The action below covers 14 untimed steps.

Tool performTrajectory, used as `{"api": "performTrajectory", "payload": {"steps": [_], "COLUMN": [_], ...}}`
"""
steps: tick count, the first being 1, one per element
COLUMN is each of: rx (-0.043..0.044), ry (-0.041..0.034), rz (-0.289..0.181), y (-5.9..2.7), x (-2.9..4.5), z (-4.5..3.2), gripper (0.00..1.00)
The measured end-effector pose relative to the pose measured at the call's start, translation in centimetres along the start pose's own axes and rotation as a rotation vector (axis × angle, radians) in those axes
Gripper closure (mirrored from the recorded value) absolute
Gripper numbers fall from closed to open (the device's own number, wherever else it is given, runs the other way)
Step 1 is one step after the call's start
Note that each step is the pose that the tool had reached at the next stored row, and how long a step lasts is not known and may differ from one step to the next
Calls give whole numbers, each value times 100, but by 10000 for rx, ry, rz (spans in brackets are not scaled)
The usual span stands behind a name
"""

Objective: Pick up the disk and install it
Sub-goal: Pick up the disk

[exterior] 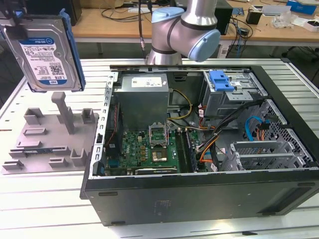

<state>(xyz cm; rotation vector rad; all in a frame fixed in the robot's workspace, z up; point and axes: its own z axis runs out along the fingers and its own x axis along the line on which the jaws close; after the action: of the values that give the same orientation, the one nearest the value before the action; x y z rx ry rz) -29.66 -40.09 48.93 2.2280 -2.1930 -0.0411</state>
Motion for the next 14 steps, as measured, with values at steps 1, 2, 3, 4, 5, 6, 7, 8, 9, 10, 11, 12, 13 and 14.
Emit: {"api": "performTrajectory", "payload": {"steps": [1, 2, 3, 4, 5, 6, 7, 8, 9, 10, 11, 12, 13, 14], "rx": [0, 0, 0, 0, 0, 0, 0, 0, -1, 0, 0, 0, -1, -1], "ry": [0, 1, 1, 0, 1, 0, 0, 0, 1, 1, 0, 0, 0, 1], "rz": [-2, -3, -1, 0, -1, -3, -2, 1, 0, -2, -2, 0, -2, -3], "y": [-26, -52, -77, -100, -129, -158, -184, -216, -244, -271, -297, -337, -375, -403], "x": [24, 48, 70, 91, 117, 143, 166, 194, 217, 241, 262, 295, 325, 347], "z": [-3, -6, -9, -12, -16, -19, -23, -27, -31, -34, -37, -43, -47, -51], "gripper": [63, 63, 63, 63, 63, 63, 63, 63, 63, 63, 63, 63, 63, 63]}}
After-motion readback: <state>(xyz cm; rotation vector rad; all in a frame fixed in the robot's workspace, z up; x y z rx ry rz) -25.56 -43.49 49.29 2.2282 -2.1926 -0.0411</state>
